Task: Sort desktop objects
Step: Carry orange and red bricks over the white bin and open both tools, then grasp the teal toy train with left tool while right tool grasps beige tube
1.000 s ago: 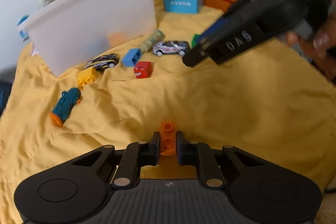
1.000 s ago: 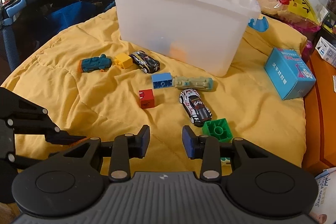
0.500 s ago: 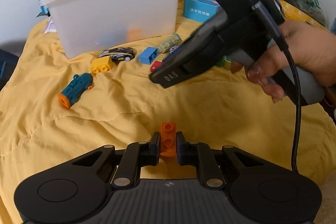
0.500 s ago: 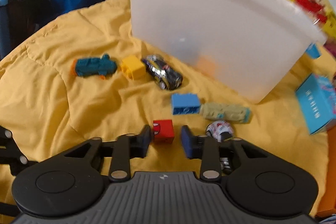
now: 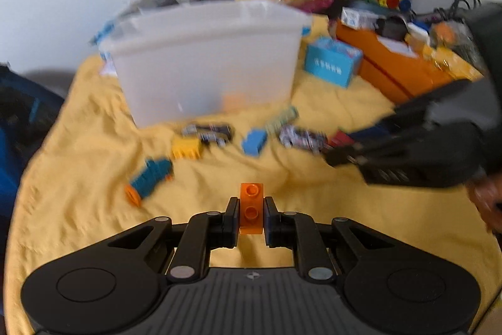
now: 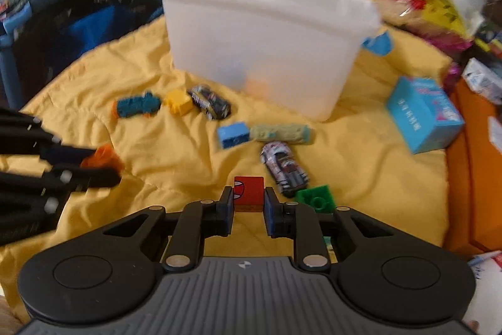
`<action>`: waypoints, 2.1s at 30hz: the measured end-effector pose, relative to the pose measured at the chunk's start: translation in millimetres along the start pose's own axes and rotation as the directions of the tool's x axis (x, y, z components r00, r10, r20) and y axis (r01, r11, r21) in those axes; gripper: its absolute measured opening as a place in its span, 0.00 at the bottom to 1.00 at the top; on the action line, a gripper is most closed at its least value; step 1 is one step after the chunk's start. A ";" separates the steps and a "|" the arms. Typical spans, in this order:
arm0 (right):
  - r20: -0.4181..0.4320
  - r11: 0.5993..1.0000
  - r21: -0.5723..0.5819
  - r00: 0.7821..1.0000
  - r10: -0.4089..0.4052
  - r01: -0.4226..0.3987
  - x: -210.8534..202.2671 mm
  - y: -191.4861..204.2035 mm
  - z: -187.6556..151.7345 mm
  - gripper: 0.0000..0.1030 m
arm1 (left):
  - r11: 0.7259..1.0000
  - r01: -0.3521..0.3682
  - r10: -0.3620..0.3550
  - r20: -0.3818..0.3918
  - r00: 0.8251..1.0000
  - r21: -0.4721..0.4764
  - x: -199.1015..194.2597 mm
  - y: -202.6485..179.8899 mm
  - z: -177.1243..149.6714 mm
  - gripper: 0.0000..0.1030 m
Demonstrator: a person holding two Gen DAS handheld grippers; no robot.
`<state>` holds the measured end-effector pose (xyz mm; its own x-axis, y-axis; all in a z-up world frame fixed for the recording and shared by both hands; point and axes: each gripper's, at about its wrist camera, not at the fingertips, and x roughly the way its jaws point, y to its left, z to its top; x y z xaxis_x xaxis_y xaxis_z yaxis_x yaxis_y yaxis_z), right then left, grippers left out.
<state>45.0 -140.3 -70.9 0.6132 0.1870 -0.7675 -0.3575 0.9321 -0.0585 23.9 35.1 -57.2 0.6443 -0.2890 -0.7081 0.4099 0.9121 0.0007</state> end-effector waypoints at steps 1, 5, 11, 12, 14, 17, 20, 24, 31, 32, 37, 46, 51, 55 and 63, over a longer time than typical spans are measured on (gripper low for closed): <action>0.015 1.000 -0.007 1.000 -0.016 0.016 -5.8 -0.3 -0.2 0.21 | 1.000 -0.023 0.022 0.019 1.000 0.022 -3.4 -3.5 5.5 0.17; 0.055 0.998 -0.030 0.997 -0.053 0.055 -15.6 -0.7 9.0 0.21 | 0.993 -0.094 0.090 0.063 0.994 0.068 -5.4 -9.5 33.3 0.17; 0.155 0.997 -0.034 0.986 -0.068 0.074 -32.2 -6.0 46.6 0.21 | 0.974 -0.213 0.198 0.180 0.964 0.070 -14.7 -4.1 95.1 0.17; 0.181 0.996 -0.035 0.981 -0.072 0.079 -36.9 -7.3 56.3 0.21 | 0.972 -0.227 0.209 0.200 0.957 0.068 -17.4 -1.5 104.4 0.17; 0.222 0.995 -0.036 0.972 -0.078 0.088 -42.6 -10.1 74.5 0.21 | 0.966 -0.251 0.231 0.228 0.946 0.062 -21.0 2.9 122.8 0.17; 0.261 0.995 -0.026 0.961 -0.085 0.095 -41.5 -17.5 101.7 0.22 | 0.961 -0.273 0.254 0.258 0.932 0.038 -22.6 11.5 146.8 0.17; 0.269 0.995 -0.008 0.959 -0.089 0.095 -33.1 -28.5 127.3 0.22 | 0.961 -0.277 0.264 0.268 0.926 0.009 -17.5 20.9 167.9 0.17; 0.257 0.995 0.050 0.962 -0.091 0.081 -19.2 -43.6 160.1 0.22 | 0.959 -0.282 0.270 0.257 0.928 0.009 -0.1 33.0 192.2 0.17; 0.200 0.991 0.059 0.971 -0.128 0.119 12.8 -45.5 179.0 0.22 | 0.958 -0.282 0.285 0.177 0.942 -0.045 41.3 64.5 213.5 0.17; 0.187 0.991 0.058 0.974 -0.130 0.121 18.0 -45.1 179.1 0.22 | 0.959 -0.278 0.283 0.170 0.944 -0.052 46.0 68.3 213.7 0.17; 0.135 0.991 0.073 0.983 -0.125 0.116 40.5 -45.0 174.9 0.22 | 0.960 -0.262 0.273 0.135 0.952 -0.093 63.4 82.1 206.2 0.18; 0.183 0.994 0.065 0.978 -0.100 0.089 26.6 -46.6 171.5 0.31 | 0.975 -0.183 0.202 0.156 0.967 -0.124 45.8 87.6 190.8 0.36; 0.205 0.996 0.026 0.975 -0.086 0.082 3.9 -41.2 150.7 0.31 | 0.980 -0.180 0.192 0.179 0.965 -0.084 15.5 72.4 162.7 0.43; 0.239 0.996 -0.011 0.967 -0.084 0.089 -16.1 -33.9 119.3 0.30 | 0.986 -0.147 0.158 0.169 0.973 -0.079 -1.6 56.9 121.9 0.45; 0.108 0.998 -0.047 0.993 -0.047 0.052 -14.7 -10.5 25.4 0.30 | 0.997 -0.034 0.038 0.054 0.998 -0.064 4.7 7.9 21.7 0.45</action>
<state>57.7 -144.9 -42.8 0.7014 0.1757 -0.6908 -0.3581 0.9248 -0.1284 44.2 34.7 -45.2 0.6933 -0.2696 -0.6684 0.3451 0.9383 -0.0205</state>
